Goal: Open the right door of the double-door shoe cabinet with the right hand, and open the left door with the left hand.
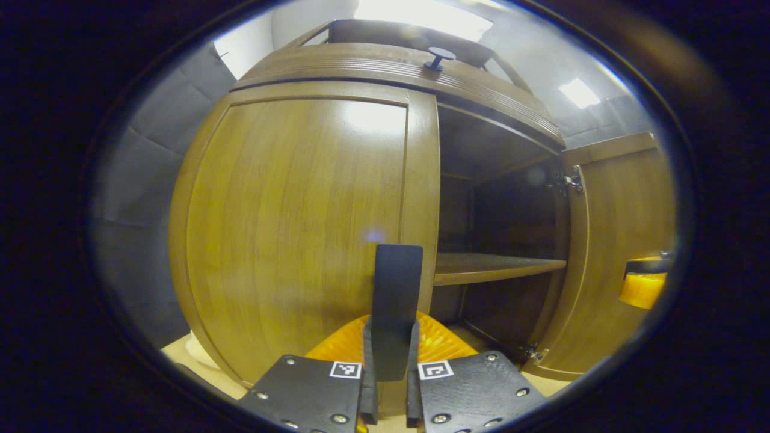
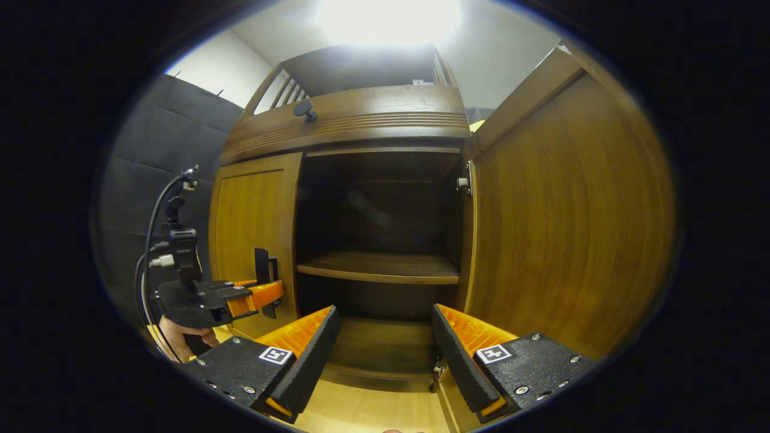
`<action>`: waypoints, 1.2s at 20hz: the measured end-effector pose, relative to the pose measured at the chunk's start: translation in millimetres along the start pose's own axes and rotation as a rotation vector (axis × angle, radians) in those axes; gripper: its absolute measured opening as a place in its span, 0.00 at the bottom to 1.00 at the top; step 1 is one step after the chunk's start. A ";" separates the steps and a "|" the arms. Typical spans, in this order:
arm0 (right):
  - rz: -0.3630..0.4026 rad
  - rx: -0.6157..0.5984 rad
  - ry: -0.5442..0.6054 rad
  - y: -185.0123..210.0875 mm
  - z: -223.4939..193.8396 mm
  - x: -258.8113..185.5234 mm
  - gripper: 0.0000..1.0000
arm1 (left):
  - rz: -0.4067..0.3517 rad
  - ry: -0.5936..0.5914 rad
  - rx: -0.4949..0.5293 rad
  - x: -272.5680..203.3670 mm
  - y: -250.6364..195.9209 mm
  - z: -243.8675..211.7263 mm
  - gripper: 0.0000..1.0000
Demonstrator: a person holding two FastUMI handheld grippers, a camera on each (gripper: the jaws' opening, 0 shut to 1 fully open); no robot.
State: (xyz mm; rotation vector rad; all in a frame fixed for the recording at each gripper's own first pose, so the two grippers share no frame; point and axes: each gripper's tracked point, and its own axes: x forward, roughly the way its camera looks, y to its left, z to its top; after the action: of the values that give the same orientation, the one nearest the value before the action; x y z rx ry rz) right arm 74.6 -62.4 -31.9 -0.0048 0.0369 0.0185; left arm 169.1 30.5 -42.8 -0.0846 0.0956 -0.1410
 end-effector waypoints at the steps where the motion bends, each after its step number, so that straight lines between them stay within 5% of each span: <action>1: -0.003 -0.005 0.006 1.0 -0.8 1.7 0.96 | -0.001 0.007 0.005 -1.3 1.4 -2.0 0.15; 5: 0.020 0.008 0.013 7.7 -2.5 12.4 0.95 | -0.038 0.008 0.007 -8.8 0.3 3.2 0.20; 6: 0.030 0.011 0.009 8.7 -2.4 15.8 0.95 | -0.065 0.006 0.000 -11.3 -1.5 7.9 0.14; 7: 0.043 0.013 0.003 10.4 -2.0 19.4 0.96 | -0.089 0.006 -0.012 -12.7 -4.0 11.3 0.26; 10: 0.081 0.032 0.000 22.8 0.7 21.8 0.95 | -0.128 -0.005 -0.031 -14.0 -7.3 21.7 0.26; 11: 0.093 0.036 0.004 30.0 0.2 17.7 0.95 | -0.129 -0.009 -0.033 -17.1 -6.4 20.4 0.20; 17: 0.105 0.040 -0.026 41.0 7.5 9.6 0.96 | -0.098 -0.013 -0.023 -15.9 -2.2 19.9 0.26; 21: 0.116 0.058 -0.016 52.9 6.0 3.0 0.95 | -0.069 -0.037 -0.037 -11.7 1.0 24.7 0.14; 24: 0.150 0.050 -0.010 72.6 0.8 -6.4 0.95 | -0.030 -0.047 -0.028 -16.8 4.9 30.0 0.25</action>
State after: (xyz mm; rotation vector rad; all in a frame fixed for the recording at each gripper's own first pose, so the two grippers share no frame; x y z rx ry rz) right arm 66.9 10.0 -31.2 0.0476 0.0275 0.1674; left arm 156.2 40.0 -12.0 -0.1175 0.0493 -0.1678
